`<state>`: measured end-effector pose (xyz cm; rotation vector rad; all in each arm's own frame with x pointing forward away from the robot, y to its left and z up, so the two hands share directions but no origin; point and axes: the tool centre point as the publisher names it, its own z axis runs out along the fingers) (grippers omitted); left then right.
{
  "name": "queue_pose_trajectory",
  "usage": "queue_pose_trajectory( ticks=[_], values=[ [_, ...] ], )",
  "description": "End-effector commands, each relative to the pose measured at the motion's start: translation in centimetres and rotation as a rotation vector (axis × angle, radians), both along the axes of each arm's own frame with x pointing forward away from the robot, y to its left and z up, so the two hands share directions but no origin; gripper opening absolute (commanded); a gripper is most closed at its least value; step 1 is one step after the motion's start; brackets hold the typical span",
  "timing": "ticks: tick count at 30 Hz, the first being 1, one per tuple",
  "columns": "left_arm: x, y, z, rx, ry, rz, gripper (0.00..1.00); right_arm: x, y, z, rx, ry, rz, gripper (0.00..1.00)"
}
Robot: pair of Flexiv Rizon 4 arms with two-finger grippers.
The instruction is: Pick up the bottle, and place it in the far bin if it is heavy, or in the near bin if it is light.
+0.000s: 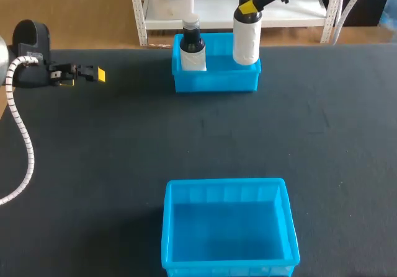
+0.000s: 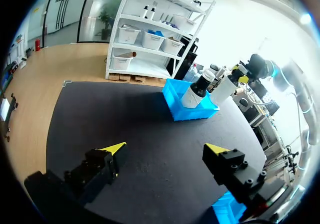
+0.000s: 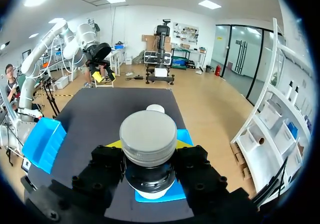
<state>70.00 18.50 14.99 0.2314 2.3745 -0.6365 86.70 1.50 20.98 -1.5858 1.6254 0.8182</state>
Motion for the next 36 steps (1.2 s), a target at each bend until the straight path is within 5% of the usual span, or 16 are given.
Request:
queue_pose_trajectory(
  ticks=[1,36],
  values=[
    [0.0,0.0,0.0,0.000,0.000,0.000,1.00,1.2,0.3,-0.1,0.006,0.026,0.052,0.00],
    [0.0,0.0,0.0,0.000,0.000,0.000,1.00,1.3,1.8,-3.4,-0.004,0.057,0.144,0.00]
  ],
)
